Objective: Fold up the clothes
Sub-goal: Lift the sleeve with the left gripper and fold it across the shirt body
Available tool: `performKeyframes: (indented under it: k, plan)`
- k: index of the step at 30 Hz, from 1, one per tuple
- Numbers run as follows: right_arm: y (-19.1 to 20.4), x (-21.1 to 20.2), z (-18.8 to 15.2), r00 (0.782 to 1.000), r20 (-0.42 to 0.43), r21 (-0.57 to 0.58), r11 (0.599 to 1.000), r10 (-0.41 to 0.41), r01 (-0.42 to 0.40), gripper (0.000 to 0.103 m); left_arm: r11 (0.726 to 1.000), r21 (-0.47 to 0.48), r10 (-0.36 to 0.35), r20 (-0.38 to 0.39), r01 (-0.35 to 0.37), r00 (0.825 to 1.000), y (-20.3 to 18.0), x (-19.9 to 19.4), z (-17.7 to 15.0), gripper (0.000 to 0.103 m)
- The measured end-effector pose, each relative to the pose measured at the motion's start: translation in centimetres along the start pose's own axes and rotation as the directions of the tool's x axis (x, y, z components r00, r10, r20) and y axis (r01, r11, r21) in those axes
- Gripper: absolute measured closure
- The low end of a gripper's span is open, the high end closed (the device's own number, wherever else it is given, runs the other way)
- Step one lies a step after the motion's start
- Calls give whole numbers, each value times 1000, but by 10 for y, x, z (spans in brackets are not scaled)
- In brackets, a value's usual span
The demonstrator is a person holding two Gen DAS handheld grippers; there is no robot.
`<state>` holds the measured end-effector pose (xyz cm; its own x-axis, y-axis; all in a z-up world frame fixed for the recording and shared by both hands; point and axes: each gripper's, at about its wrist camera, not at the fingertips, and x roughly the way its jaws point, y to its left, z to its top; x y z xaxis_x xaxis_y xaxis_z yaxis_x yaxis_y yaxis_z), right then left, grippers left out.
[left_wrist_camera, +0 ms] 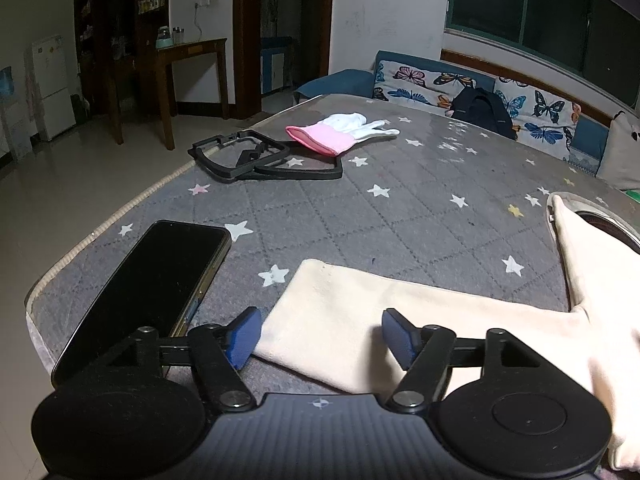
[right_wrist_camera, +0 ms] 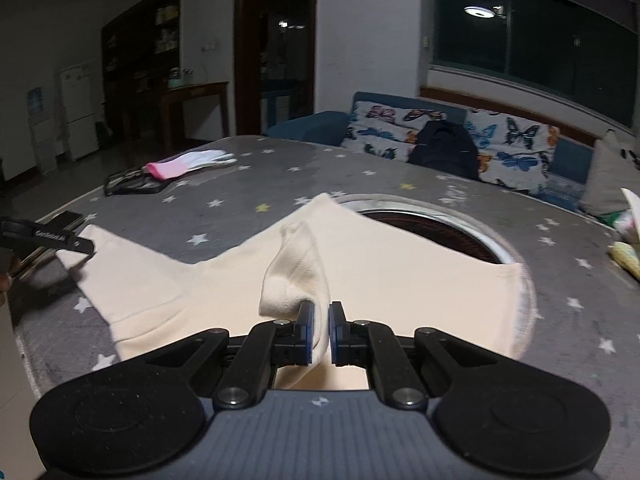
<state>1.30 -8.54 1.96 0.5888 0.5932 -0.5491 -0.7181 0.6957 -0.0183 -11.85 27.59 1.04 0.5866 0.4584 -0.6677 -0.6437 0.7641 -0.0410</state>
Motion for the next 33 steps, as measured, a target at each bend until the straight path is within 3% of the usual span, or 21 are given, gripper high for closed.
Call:
performKeyframes:
  k: [9,21,27,33]
  plan:
    - [-34,-23,-8,995,16,63,993,-101,100,96,1000,1,3,-2,-3,1000,-3,-2,1,12]
    - [-71,-50,-27,976,13,155,965,-217,212,96,1000,27,1,15,-1,1000,-12,-9,2,5]
    - [-90,-65,-36,957,7,183,941,-290,284,96,999,37,-10,20,9,1000,-18,-13,2,5]
    - [-114,-82,-46,922,-7,212,901,-386,379,96,999,49,-21,21,20,1000,-24,-15,3,4]
